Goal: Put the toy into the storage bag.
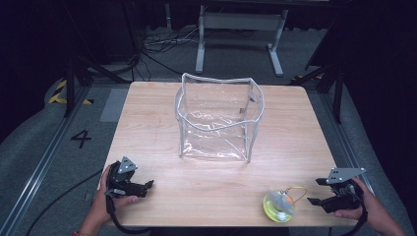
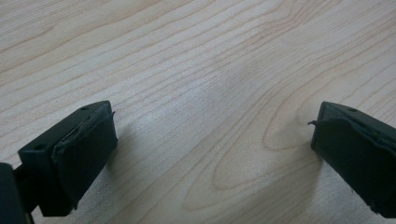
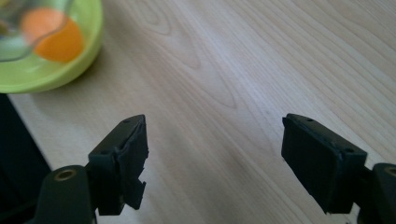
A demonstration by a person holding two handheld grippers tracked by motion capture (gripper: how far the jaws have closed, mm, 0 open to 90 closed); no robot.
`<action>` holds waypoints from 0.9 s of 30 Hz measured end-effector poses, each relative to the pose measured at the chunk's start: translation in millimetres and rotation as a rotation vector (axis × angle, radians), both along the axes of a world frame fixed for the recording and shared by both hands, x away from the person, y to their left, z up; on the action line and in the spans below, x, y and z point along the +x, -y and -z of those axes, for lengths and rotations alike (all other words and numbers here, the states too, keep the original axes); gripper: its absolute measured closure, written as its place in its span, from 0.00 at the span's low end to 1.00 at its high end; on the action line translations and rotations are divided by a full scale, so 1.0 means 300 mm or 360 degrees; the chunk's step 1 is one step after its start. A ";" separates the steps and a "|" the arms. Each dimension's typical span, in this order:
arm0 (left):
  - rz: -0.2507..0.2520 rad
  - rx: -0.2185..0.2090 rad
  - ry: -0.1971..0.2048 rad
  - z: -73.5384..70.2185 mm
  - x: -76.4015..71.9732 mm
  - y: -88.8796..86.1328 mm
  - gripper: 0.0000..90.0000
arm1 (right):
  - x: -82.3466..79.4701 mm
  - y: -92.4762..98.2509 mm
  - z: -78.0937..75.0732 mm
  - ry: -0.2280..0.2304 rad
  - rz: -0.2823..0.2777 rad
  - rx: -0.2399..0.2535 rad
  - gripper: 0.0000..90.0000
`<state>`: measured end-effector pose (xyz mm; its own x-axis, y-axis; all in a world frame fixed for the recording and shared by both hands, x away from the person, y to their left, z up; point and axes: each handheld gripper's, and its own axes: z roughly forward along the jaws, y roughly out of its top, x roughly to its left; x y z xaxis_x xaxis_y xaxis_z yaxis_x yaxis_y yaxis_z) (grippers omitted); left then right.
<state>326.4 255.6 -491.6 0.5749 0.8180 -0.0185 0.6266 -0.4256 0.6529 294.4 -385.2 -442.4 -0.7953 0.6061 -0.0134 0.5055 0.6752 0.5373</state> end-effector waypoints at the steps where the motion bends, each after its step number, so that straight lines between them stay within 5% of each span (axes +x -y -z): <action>1: 0.0000 0.0000 0.0000 0.000 0.000 0.000 0.01 | -0.007 -0.012 -0.013 -0.0013 -0.0031 -0.0008 0.25; 19: 0.0000 -0.0002 0.0001 0.000 0.000 0.000 0.01 | -0.051 -0.178 -0.218 0.0005 -0.0332 -0.0006 0.31; 27: 0.0000 0.0000 0.0000 0.000 0.000 0.000 0.01 | -0.046 -0.236 -0.306 -0.0001 -0.0328 -0.0013 0.45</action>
<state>326.4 255.6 -491.6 0.5750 0.8179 -0.0186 0.6266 -0.4256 0.6529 280.7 -314.4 -350.5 -0.9024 0.4306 -0.0170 0.3567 0.7686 0.5310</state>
